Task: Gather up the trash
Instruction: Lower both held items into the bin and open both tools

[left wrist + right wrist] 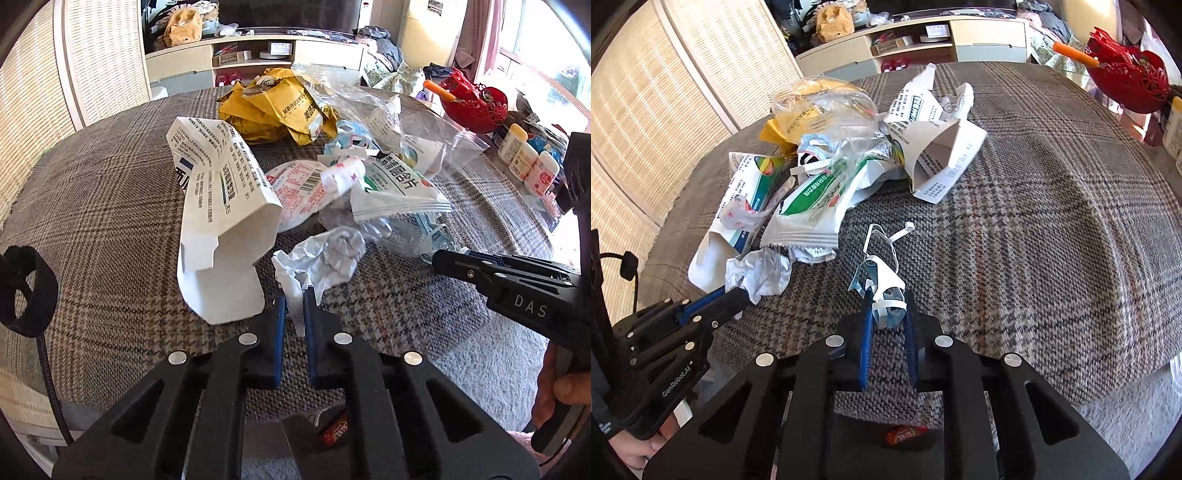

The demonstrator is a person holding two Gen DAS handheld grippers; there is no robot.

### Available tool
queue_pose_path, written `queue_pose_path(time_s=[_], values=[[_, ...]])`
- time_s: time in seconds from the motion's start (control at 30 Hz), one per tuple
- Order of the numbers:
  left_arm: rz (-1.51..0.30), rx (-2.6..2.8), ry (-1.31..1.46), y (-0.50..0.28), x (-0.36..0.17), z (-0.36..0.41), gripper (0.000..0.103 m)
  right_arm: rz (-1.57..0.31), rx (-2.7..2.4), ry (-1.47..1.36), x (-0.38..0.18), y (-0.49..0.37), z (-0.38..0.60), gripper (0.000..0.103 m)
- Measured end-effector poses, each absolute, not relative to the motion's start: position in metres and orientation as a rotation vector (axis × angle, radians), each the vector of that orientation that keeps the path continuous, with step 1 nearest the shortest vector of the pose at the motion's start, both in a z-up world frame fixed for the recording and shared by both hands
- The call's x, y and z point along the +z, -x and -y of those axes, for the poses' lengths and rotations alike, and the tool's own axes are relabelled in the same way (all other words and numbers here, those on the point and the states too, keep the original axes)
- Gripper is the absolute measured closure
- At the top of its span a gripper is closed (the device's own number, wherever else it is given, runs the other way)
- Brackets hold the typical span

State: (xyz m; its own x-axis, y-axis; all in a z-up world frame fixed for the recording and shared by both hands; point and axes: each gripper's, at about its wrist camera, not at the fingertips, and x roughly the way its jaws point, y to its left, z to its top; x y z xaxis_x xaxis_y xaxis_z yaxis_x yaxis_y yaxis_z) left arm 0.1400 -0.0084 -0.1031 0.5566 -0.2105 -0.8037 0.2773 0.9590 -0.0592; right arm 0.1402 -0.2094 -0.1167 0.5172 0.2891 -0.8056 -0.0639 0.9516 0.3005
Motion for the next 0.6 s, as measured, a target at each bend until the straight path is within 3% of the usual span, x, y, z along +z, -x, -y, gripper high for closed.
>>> queue_pose_path(time_s=[0.6], values=[[-0.936, -0.281, -0.03, -0.04, -0.106, 0.011, 0.099, -0.962, 0.253, -0.296, -0.101, -0.057, 0.218, 0.086]])
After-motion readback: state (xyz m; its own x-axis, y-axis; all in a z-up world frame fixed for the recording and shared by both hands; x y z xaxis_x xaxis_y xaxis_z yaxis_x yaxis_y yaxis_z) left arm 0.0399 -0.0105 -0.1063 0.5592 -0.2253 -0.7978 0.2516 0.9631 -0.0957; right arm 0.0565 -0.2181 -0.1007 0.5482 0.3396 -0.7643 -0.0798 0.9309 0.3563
